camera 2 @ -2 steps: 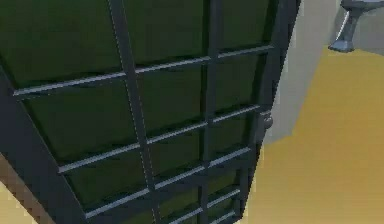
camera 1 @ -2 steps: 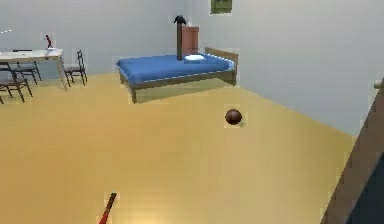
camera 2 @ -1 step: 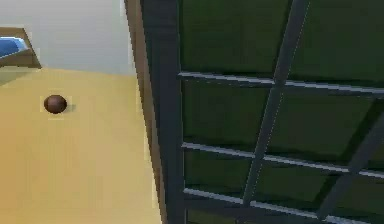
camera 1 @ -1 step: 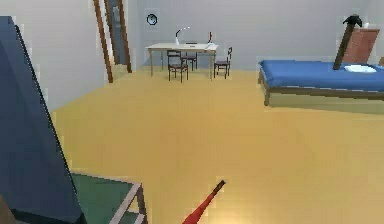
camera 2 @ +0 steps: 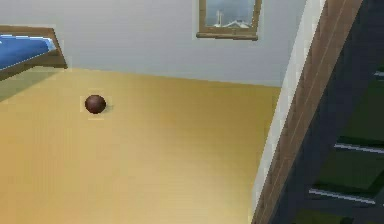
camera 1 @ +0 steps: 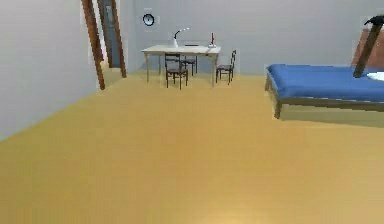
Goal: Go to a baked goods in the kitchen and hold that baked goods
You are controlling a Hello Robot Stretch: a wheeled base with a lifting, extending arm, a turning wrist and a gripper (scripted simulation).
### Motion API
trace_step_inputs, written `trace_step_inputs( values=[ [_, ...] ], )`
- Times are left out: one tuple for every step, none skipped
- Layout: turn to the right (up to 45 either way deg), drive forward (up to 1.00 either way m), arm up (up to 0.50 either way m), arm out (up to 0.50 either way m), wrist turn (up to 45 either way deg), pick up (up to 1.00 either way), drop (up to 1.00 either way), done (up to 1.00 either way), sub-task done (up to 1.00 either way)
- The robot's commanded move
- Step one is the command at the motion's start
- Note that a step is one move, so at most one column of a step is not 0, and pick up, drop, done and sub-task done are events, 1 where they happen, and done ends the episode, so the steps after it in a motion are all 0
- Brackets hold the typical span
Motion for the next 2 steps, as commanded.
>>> trace_step_inputs(
  values=[
    [0.0, 0.75, 0.00, 0.00, 0.0, 0.00, 0.00, 0.00, 0.00],
    [-24.0, 0.00, 0.00, 0.00, 0.0, 0.00, 0.00, 0.00, 0.00]
  ],
)
